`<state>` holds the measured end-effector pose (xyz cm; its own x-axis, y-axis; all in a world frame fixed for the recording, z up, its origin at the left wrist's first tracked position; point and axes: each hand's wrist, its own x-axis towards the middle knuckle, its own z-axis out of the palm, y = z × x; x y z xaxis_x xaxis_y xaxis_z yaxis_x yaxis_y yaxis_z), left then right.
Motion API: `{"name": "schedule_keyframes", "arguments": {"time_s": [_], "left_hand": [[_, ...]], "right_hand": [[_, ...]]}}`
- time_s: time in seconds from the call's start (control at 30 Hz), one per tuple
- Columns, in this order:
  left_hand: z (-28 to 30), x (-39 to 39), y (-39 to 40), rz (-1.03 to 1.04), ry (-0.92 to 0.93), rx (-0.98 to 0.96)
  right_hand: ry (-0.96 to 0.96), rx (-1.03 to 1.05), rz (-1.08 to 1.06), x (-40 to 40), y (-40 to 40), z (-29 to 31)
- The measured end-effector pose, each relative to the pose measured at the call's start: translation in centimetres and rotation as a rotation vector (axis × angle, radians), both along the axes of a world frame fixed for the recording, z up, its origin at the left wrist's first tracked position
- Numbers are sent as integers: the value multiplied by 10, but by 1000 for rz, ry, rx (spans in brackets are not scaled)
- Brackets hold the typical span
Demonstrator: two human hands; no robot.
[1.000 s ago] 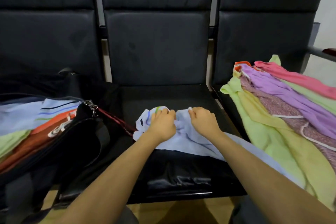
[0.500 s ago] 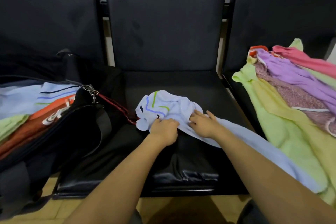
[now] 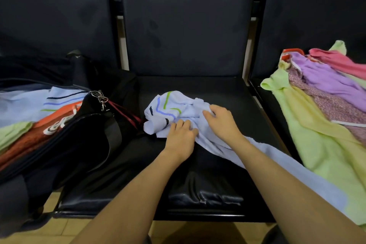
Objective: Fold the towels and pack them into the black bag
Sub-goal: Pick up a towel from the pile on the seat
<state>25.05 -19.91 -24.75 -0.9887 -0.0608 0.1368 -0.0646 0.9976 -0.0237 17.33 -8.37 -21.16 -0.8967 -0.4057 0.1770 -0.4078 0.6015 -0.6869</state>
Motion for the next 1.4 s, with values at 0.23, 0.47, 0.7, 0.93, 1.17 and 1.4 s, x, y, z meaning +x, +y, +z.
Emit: {"name": "schedule_keyframes", "arguments": {"time_s": [0.23, 0.47, 0.7, 0.93, 1.17, 1.4], "left_hand": [[14, 0, 10, 69, 21, -44], [60, 10, 13, 250, 436, 642], [71, 19, -2, 348, 675, 1041], [75, 15, 10, 262, 649, 1141], [69, 14, 23, 64, 509, 1063], [70, 17, 14, 172, 669, 1010]], "right_hand": [[-37, -312, -18, 4, 14, 15], [242, -57, -137, 1, 35, 30], [338, -24, -261, 7, 38, 38], [244, -225, -126, 16, 18, 39], [89, -463, 262, 24, 17, 52], [11, -434, 309, 23, 24, 53]]}}
